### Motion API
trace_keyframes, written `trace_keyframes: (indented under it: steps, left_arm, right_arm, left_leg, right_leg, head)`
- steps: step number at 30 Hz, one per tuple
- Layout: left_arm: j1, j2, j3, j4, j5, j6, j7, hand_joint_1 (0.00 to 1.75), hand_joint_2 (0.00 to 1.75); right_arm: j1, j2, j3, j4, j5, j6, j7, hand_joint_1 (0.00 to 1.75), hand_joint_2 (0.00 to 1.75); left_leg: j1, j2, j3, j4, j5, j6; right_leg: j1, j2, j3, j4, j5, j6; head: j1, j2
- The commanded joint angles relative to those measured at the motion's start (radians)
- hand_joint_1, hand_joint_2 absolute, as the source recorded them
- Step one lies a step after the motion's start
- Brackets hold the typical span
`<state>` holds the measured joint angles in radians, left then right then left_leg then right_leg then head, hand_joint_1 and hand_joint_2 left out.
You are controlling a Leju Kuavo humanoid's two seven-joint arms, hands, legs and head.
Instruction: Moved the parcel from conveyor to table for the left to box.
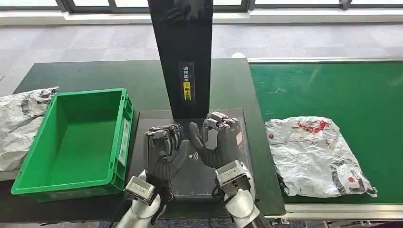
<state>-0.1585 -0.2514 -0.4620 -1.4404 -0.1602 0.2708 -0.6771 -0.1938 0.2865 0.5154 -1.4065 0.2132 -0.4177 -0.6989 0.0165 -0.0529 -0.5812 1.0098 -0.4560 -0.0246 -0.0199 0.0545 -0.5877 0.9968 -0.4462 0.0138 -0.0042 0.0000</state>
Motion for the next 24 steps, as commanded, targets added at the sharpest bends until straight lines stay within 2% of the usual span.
trace_keyframes:
  steps: [1,2,3,4,7,9,11,13,19,20,21,22,23,24]
  left_arm:
    - [-0.097,0.002,-0.067,0.091,0.01,-0.003,-0.021,1.75,1.75]
    - [-0.099,0.001,-0.068,0.089,0.011,-0.009,-0.021,1.75,1.75]
    - [-0.1,0.0,-0.069,0.095,0.007,-0.01,-0.021,1.64,1.75]
    - [-0.111,-0.01,-0.069,0.118,0.001,-0.003,-0.021,0.0,1.75]
    - [-0.099,-0.015,-0.05,0.133,-0.002,-0.005,-0.021,0.0,1.75]
    - [-0.093,-0.03,-0.012,0.164,-0.017,0.011,-0.021,0.0,1.75]
    - [-0.079,-0.028,0.019,0.148,-0.017,0.009,-0.021,0.0,1.75]
    - [-0.049,-0.022,0.071,0.121,-0.04,0.019,-0.021,0.0,1.75]
    - [-0.041,-0.017,0.074,0.109,-0.04,0.018,-0.021,0.0,1.75]
    - [-0.027,-0.014,0.066,0.09,-0.04,0.023,-0.021,0.0,1.75]
    - [-0.027,-0.014,0.066,0.09,-0.04,0.023,-0.021,0.0,1.75]
    - [-0.013,-0.011,0.045,0.086,-0.047,0.03,-0.021,0.0,1.75]
    - [-0.012,-0.012,0.034,0.09,-0.047,0.037,-0.021,0.0,1.75]
    - [-0.013,-0.014,0.03,0.099,-0.048,0.043,-0.021,0.0,1.75]
  right_arm:
    - [-0.071,-0.056,0.062,0.091,-0.015,-0.017,0.001,1.75,1.75]
    - [-0.066,-0.059,0.063,0.077,-0.018,-0.016,0.001,1.75,1.75]
    - [-0.064,-0.059,0.063,0.079,-0.016,-0.012,0.001,0.19,1.75]
    - [-0.088,-0.045,0.074,0.122,-0.019,-0.03,0.001,0.0,1.75]
    - [-0.058,-0.037,0.034,0.127,0.012,-0.026,0.001,0.0,1.75]
    - [-0.051,-0.012,-0.05,0.221,0.05,-0.031,0.001,0.0,1.75]
    - [-0.075,-0.022,-0.119,0.338,0.213,-0.081,0.082,0.0,1.75]
    - [-0.078,-0.034,-0.233,0.458,0.488,-0.182,0.167,0.0,1.75]
    - [-0.077,-0.046,-0.253,0.473,0.511,-0.19,0.162,0.0,1.75]
    - [-0.085,-0.062,-0.284,0.506,0.616,-0.259,0.225,0.0,1.75]
    - [-0.085,-0.062,-0.284,0.506,0.616,-0.259,0.225,0.0,1.75]
    - [-0.085,-0.075,-0.385,0.498,0.711,-0.28,0.283,0.0,1.75]
    - [-0.091,-0.094,-0.448,0.497,0.755,-0.28,0.294,0.0,1.75]
    - [-0.064,-0.073,-0.586,0.405,0.995,-0.28,0.407,0.0,1.75]
  left_leg:
    - [0.0,0.002,0.001,0.0,0.0,0.001]
    - [0.0,0.004,0.001,-0.001,0.001,0.002]
    - [-0.001,0.004,0.001,-0.001,0.001,0.002]
    - [0.0,0.001,0.0,0.0,0.0,0.001]
    - [-0.001,0.003,0.002,-0.003,0.001,0.002]
    - [-0.001,0.004,0.003,-0.003,0.001,0.002]
    - [0.0,0.001,0.004,-0.003,0.001,0.001]
    - [0.0,0.002,0.004,-0.003,0.001,0.001]
    - [-0.001,0.002,0.003,-0.003,0.001,0.002]
    - [0.0,0.002,0.002,-0.002,0.001,0.002]
    - [-0.001,0.002,0.003,-0.003,0.001,0.002]
    - [-0.001,0.002,0.002,-0.002,0.001,0.002]
    - [-0.001,0.002,0.003,-0.003,0.001,0.002]
    - [-0.001,-0.001,0.002,-0.002,0.001,0.001]
  right_leg:
    - [0.001,-0.004,0.001,-0.001,0.0,-0.001]
    - [0.001,-0.006,0.002,-0.002,0.001,-0.001]
    - [0.001,-0.006,0.002,-0.002,0.001,-0.001]
    - [0.0,-0.004,0.001,0.0,0.0,-0.001]
    - [0.001,-0.008,0.004,-0.003,0.001,-0.001]
    - [0.001,-0.006,0.004,-0.003,0.001,-0.001]
    - [0.001,-0.005,0.005,-0.003,0.0,-0.001]
    - [0.001,-0.006,0.005,-0.004,0.001,-0.001]
    - [0.0,-0.009,0.005,-0.004,0.001,-0.001]
    - [0.0,-0.006,0.003,-0.002,0.001,-0.001]
    - [0.0,-0.008,0.005,-0.003,0.001,-0.001]
    - [0.0,-0.005,0.004,-0.002,0.0,0.0]
    - [0.0,-0.007,0.005,-0.003,0.0,-0.001]
    - [-0.001,-0.007,0.004,-0.002,0.0,0.0]
  head:
    - [0.0,0.0]
    - [0.0,0.0]
    - [0.0,0.0]
    - [0.0,0.0]
    - [0.0,0.0]
    - [0.0,0.0]
    - [0.0,0.0]
    - [0.0,0.0]
    - [0.0,0.0]
    - [0.0,0.0]
    - [0.0,0.0]
    - [0.0,0.0]
    - [0.0,0.0]
    - [0.0,0.0]
